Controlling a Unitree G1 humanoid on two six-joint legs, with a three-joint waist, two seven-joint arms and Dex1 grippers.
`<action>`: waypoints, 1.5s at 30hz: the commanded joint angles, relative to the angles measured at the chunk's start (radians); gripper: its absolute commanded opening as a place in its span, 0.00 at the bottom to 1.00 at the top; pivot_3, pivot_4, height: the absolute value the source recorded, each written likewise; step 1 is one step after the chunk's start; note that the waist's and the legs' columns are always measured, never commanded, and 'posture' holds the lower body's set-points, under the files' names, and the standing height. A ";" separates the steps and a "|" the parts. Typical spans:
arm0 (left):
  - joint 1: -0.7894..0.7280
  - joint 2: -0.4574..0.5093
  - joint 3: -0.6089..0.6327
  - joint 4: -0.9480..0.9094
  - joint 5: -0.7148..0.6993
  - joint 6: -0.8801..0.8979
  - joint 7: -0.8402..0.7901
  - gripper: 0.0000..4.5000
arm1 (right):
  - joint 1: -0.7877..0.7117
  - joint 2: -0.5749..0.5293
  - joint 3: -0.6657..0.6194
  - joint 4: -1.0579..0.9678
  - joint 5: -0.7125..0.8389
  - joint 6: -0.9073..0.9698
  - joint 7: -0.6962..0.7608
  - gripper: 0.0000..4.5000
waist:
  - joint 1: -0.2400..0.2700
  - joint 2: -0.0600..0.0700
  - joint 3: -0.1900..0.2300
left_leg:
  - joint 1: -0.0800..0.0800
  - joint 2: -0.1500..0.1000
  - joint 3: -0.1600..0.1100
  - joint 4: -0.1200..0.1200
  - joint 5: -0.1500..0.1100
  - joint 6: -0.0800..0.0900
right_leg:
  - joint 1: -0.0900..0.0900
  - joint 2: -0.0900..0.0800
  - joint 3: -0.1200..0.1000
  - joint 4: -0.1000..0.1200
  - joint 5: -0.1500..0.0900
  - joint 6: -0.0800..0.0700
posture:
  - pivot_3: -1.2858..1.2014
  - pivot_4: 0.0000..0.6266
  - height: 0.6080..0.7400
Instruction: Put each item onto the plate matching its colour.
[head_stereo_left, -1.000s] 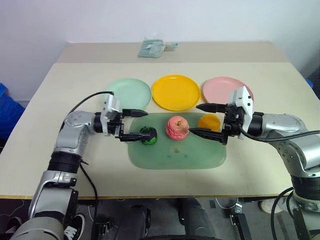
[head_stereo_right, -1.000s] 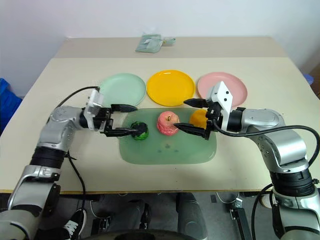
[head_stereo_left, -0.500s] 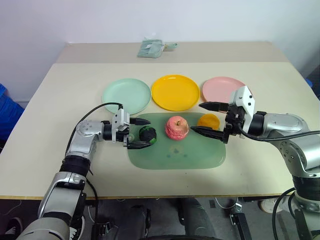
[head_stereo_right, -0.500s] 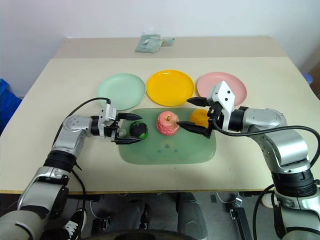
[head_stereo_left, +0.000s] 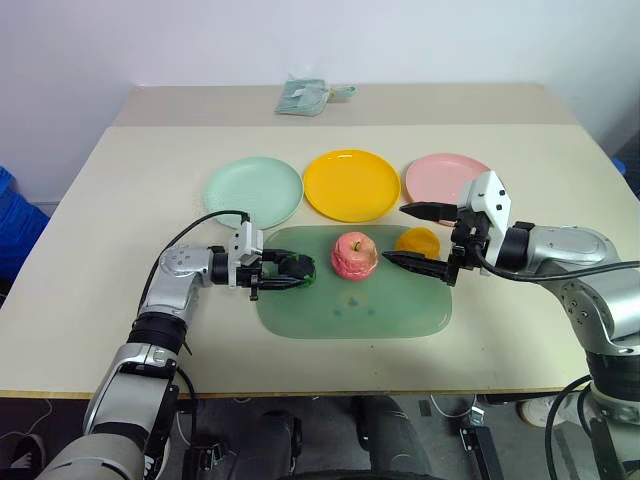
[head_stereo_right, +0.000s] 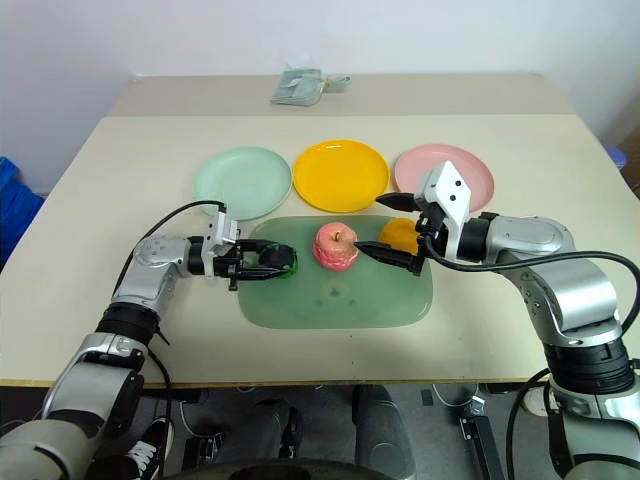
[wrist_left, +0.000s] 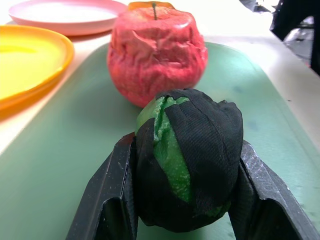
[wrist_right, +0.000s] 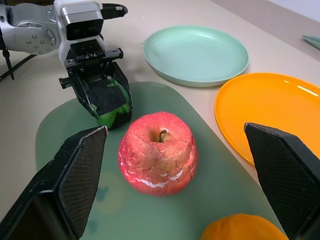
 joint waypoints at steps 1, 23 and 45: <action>-0.048 -0.016 0.081 -0.017 -0.061 -0.007 0.057 0.41 | -0.018 -0.009 -0.035 -0.033 0.005 -0.015 -0.010 1.00 | 0.000 0.000 0.000 | 0.000 0.000 0.000 0.000 0.000 0.000 | 0.000 0.000 0.000 0.000 0.000 0.000 | 0.52 0.24 1.00; -0.343 -0.094 0.268 0.366 0.057 -0.107 0.805 0.98 | -0.143 0.145 0.037 0.021 -0.105 -0.055 -0.164 1.00 | 0.000 0.000 0.000 | -0.002 -0.002 0.000 -0.001 0.002 -0.004 | -0.002 -0.002 0.000 -0.001 0.000 0.000 | 0.52 0.24 1.00; 0.053 0.234 0.250 -0.424 -0.359 0.534 -0.010 1.00 | -0.224 0.181 0.220 0.039 -0.105 0.270 -0.185 1.00 | -0.007 0.000 0.000 | -0.001 0.000 -0.001 -0.001 0.003 -0.005 | -0.002 0.000 0.000 0.001 0.000 0.000 | 0.52 0.24 1.00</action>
